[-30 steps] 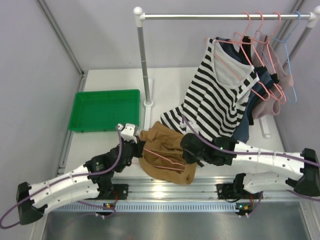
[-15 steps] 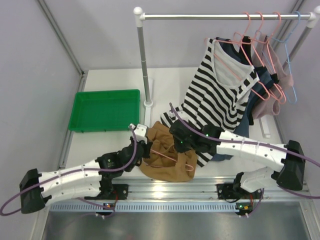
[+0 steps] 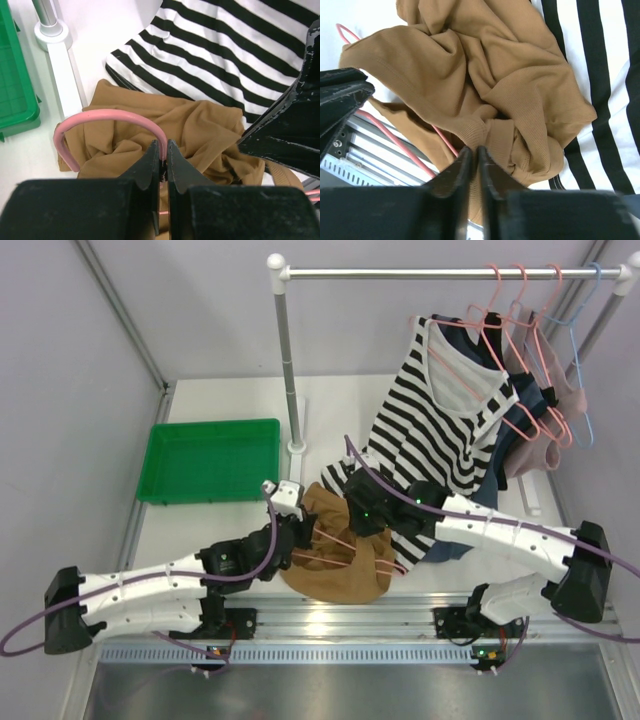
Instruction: Place the tank top on the hanger
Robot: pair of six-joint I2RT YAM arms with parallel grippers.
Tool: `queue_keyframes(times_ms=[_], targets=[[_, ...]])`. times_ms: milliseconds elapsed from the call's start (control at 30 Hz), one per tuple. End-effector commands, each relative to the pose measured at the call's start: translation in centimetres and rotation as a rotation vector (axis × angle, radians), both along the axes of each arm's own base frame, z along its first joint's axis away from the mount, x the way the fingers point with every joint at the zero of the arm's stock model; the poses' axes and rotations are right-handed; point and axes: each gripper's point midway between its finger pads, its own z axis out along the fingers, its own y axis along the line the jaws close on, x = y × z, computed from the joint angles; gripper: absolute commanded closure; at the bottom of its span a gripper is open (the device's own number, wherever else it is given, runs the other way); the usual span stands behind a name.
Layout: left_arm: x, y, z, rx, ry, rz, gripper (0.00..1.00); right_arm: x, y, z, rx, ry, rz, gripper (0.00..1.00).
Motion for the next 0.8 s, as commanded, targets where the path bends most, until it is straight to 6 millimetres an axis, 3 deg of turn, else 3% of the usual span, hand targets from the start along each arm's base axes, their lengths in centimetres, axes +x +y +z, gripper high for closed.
queue_keyframes(times_ms=[0,67,233,400,567,600,667,700,767], targets=[[0.7,-1.2,4.4,-0.115,-0.053,0.024,1.00,1.3,0.9,4.7,0.114,-0.085,-0.007,0.84],[0.9,-0.8,4.9,-0.095,-0.050,0.046,1.00,1.3,0.6,5.9,0.139,-0.105,-0.007,0.81],[1.1,0.1,6.3,-0.025,-0.036,0.086,1.00,1.0,0.1,8.3,0.204,-0.164,0.025,0.61],[0.9,0.5,8.2,0.010,-0.038,0.078,1.00,0.4,-1.0,13.0,0.295,-0.320,0.131,0.50],[0.5,0.0,12.7,0.020,-0.081,0.006,1.00,-0.9,-2.8,17.6,0.372,-0.495,0.251,0.45],[0.4,0.0,14.6,0.008,-0.090,-0.009,1.00,-1.1,-2.8,18.4,0.377,-0.533,0.285,0.45],[0.5,-0.6,15.9,0.049,-0.107,-0.037,1.00,-1.4,-2.9,19.6,0.384,-0.573,0.330,0.43],[0.4,-0.4,18.0,0.044,-0.118,-0.042,1.00,-1.5,-3.0,20.0,0.380,-0.581,0.343,0.43],[0.5,-1.1,19.1,0.083,-0.130,-0.067,1.00,-1.5,-2.5,21.3,0.378,-0.607,0.375,0.43]])
